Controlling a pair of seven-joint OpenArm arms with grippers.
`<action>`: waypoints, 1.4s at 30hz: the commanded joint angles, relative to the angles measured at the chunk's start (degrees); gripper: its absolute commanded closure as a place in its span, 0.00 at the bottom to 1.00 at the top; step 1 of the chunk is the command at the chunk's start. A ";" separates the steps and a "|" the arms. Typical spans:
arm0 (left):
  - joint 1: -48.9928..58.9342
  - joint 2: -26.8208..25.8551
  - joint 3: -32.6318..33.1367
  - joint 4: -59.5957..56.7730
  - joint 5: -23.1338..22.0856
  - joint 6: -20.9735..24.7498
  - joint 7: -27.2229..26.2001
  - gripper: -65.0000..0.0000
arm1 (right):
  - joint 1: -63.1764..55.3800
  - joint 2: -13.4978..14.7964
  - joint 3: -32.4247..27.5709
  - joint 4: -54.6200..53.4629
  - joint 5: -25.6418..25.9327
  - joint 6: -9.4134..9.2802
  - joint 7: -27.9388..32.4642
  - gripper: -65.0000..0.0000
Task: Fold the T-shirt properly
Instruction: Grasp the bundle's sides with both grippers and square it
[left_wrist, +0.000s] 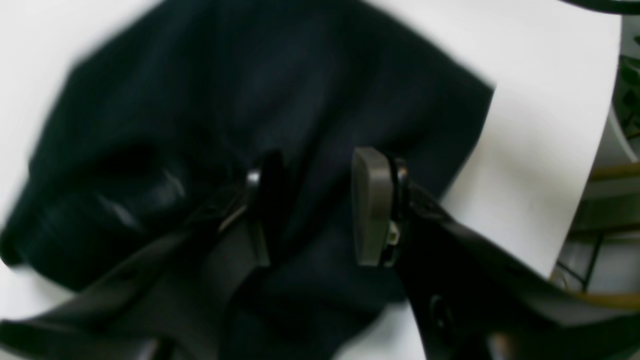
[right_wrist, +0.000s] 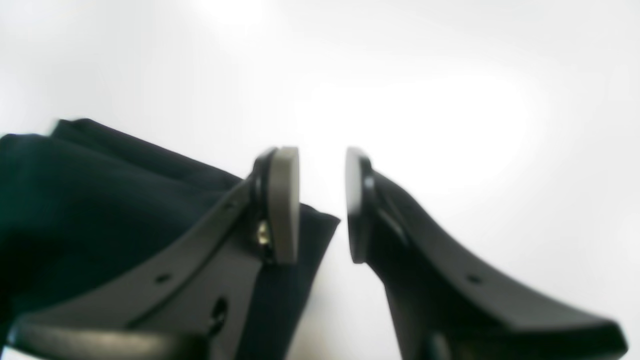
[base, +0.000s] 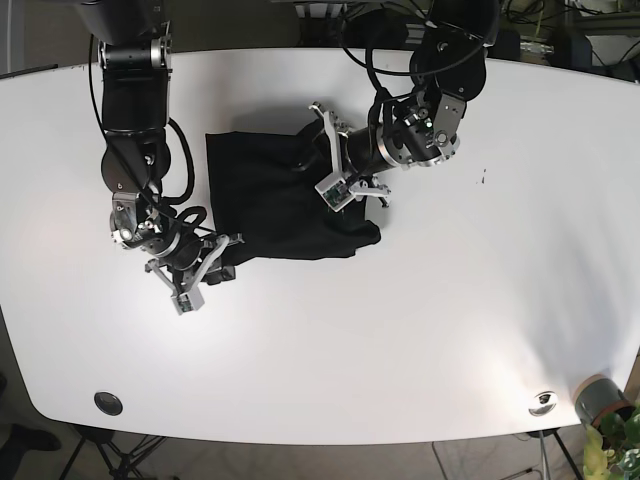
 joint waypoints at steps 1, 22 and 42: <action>-0.64 -0.21 0.08 0.01 -1.02 -0.23 -1.40 0.68 | 1.36 0.14 0.17 -1.10 -1.01 0.28 2.88 0.78; -8.29 -5.05 -6.16 -17.22 -1.02 -0.23 -1.75 0.68 | -4.53 2.16 0.52 -1.45 -1.28 4.59 6.13 0.79; -22.62 -7.51 -6.42 -29.53 -0.67 -0.23 -6.06 0.68 | -22.20 -0.39 0.61 18.33 -1.19 4.24 5.69 0.79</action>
